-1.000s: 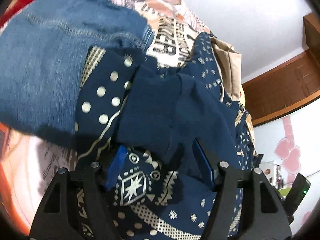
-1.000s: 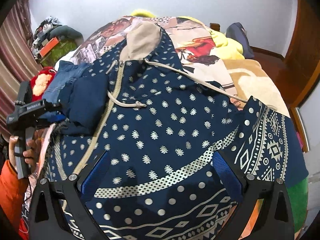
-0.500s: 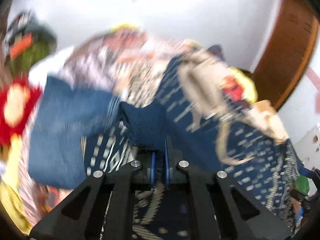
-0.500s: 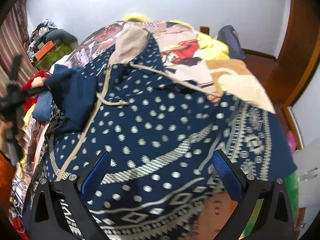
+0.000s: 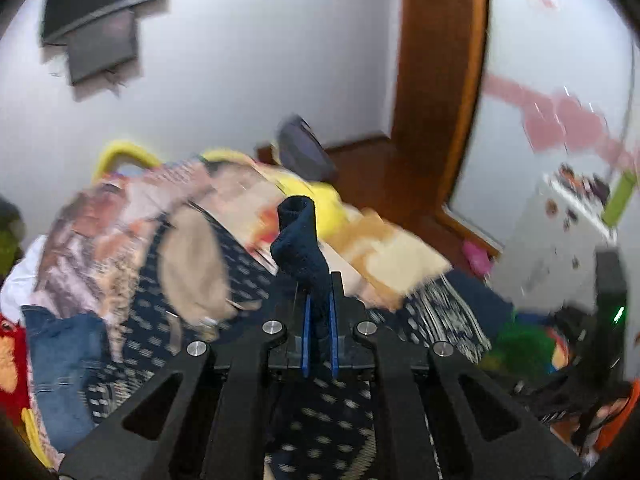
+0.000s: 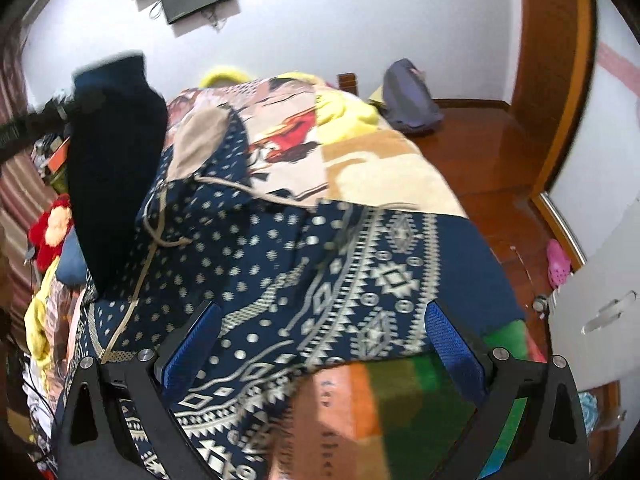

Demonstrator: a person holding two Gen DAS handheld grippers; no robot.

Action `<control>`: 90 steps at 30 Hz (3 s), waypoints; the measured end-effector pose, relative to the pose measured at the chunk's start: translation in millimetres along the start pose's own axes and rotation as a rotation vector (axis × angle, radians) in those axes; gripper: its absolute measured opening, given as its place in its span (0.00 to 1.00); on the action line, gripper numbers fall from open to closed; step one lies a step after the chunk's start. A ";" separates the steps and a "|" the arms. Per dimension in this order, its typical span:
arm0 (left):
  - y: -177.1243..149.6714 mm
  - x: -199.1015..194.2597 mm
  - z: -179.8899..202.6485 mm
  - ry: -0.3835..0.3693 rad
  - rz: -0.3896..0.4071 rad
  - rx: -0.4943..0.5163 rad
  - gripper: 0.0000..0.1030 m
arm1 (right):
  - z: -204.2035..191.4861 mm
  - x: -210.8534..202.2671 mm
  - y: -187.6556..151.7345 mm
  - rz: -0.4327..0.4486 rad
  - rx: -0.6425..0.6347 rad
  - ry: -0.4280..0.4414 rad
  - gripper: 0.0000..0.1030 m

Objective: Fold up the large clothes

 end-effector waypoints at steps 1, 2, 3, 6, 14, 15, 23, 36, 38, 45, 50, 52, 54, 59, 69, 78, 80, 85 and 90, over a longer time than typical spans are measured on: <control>-6.6 11.2 8.8 -0.020 -0.037 0.012 0.06 | 5.9 -3.1 0.0 0.004 0.005 -0.009 0.98; -17.0 26.4 18.9 -0.037 -0.080 0.028 0.06 | 9.3 -4.7 -0.2 0.006 0.006 -0.016 0.98; -26.0 37.3 26.3 -0.054 -0.113 0.041 0.06 | 14.0 -7.0 -0.7 0.010 0.006 -0.026 0.98; -53.6 64.8 51.6 -0.104 -0.205 0.075 0.06 | 26.4 -11.2 -3.3 0.017 0.010 -0.056 0.98; -93.5 93.1 100.1 -0.155 -0.336 0.096 0.08 | 60.4 -13.4 -15.1 0.005 0.095 -0.094 0.98; -95.4 93.8 101.5 -0.160 -0.343 0.087 0.12 | 64.3 -13.7 -16.2 0.003 0.108 -0.096 0.98; -84.3 59.1 92.8 -0.206 -0.263 0.035 0.64 | 98.2 -14.2 -15.8 -0.006 0.202 -0.119 0.98; -126.5 24.2 -71.1 0.261 -0.239 -0.081 0.84 | 201.5 33.9 -26.4 -0.138 0.645 0.005 0.98; -143.1 25.1 -87.0 0.283 -0.265 -0.114 0.84 | 210.8 47.7 -30.8 -0.166 0.693 0.031 0.95; -184.1 20.0 -120.3 0.290 -0.295 -0.246 0.84 | 222.8 87.1 -26.7 -0.189 0.782 0.065 0.80; -190.8 8.1 -128.0 0.309 -0.278 -0.275 0.84 | 223.6 109.2 -12.1 -0.184 0.800 0.020 0.54; -189.7 3.5 -130.4 0.330 -0.270 -0.268 0.84 | 221.9 108.3 -2.9 -0.165 0.764 -0.024 0.41; -186.9 -1.4 -132.3 0.343 -0.259 -0.263 0.84 | 216.2 103.0 7.1 -0.143 0.705 -0.059 0.21; -179.4 -19.7 -133.5 0.343 -0.213 -0.278 0.84 | 185.8 68.2 39.7 -0.036 0.576 -0.041 0.09; -168.9 -65.0 -137.9 0.329 -0.124 -0.310 0.84 | 49.6 -39.8 120.9 0.198 0.277 0.119 0.08; -148.3 -66.0 -100.4 0.227 -0.145 -0.234 0.84 | -15.4 -39.7 73.1 0.120 0.088 0.023 0.08; -136.2 -56.5 -78.7 0.183 -0.151 -0.194 0.84 | -6.8 -34.8 49.0 0.082 0.068 -0.019 0.08; -101.1 -14.3 2.5 0.022 -0.195 -0.070 0.85 | 39.1 -31.6 -0.5 0.020 0.092 -0.135 0.08; -69.1 43.6 105.7 -0.123 -0.259 0.101 0.85 | 101.6 -45.1 -40.0 -0.009 0.162 -0.234 0.08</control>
Point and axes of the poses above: each gripper's, at about its wrist camera, not at the fingertips, and x roughly the way its jaws point, z to its right, y to its top, the point moved 4 cm from there along x, roughly the way its jaws point, and after that the axes turned 4 degrees about x, right-handed, at the moved point
